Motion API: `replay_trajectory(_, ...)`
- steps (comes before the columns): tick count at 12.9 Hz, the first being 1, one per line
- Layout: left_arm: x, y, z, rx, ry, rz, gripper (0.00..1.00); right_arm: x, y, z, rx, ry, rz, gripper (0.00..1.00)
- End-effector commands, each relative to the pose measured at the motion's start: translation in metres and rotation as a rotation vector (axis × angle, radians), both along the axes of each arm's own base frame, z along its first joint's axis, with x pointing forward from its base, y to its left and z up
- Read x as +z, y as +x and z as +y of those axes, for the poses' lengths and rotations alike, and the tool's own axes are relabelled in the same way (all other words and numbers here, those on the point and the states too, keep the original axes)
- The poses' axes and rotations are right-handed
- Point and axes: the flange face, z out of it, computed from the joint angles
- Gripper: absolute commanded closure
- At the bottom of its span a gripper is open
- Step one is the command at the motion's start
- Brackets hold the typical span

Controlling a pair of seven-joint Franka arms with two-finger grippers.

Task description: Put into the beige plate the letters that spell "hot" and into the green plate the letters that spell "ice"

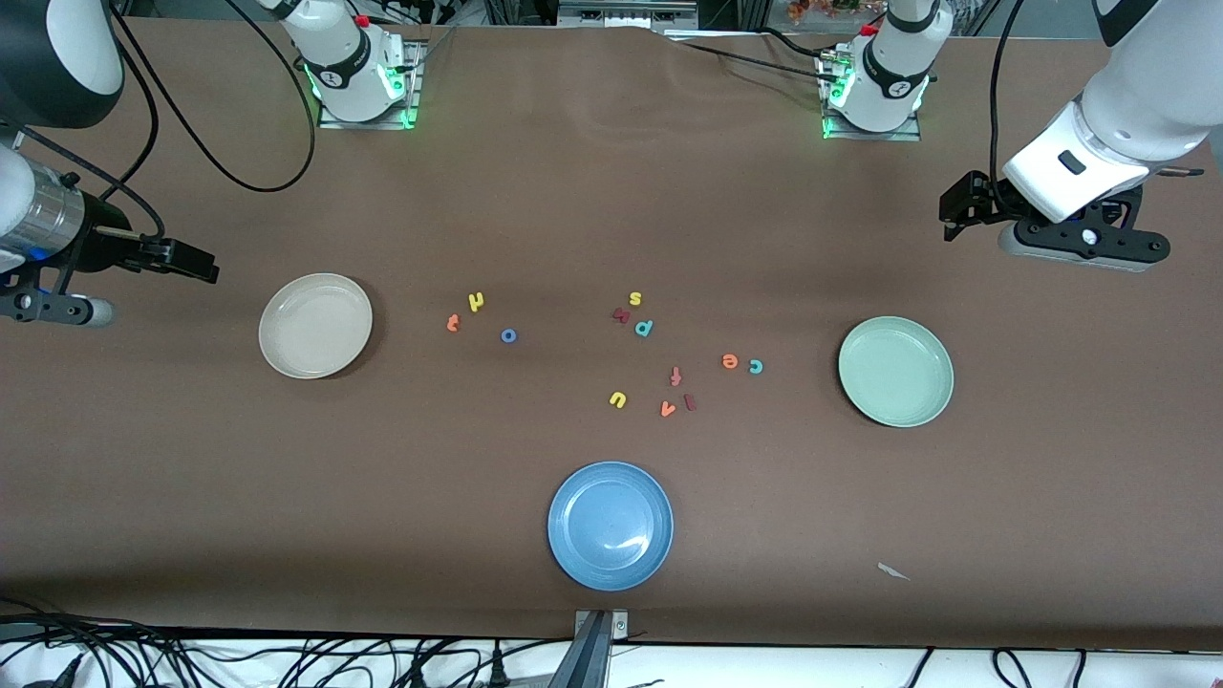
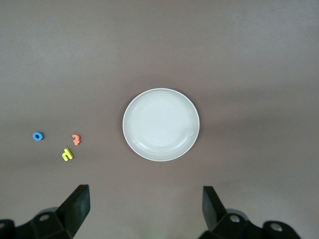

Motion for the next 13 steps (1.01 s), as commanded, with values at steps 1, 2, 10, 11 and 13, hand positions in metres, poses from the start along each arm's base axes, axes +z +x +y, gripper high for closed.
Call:
replay_trajectory(1, 0.001, -0.005, 0.002, 0.001, 0.020, 0.002, 0.00, 0.010, -0.006, 0.015, 0.043, -0.031, -0.008, 0.00)
replay_trajectory(2, 0.000, -0.003, 0.001, -0.001, 0.019, 0.001, 0.00, 0.010, -0.005, 0.019, 0.049, -0.031, -0.015, 0.00)
replay_trajectory(10, -0.003, -0.007, -0.007, -0.028, 0.020, 0.013, 0.00, -0.003, -0.002, 0.038, 0.078, -0.030, -0.007, 0.00)
replay_trajectory(11, -0.002, -0.007, -0.010, -0.034, 0.020, 0.012, 0.00, -0.010, 0.001, 0.044, 0.091, -0.024, -0.005, 0.00)
replay_trajectory(13, -0.004, -0.008, -0.014, -0.042, 0.019, 0.012, 0.00, -0.027, -0.001, 0.081, 0.152, -0.016, 0.012, 0.00)
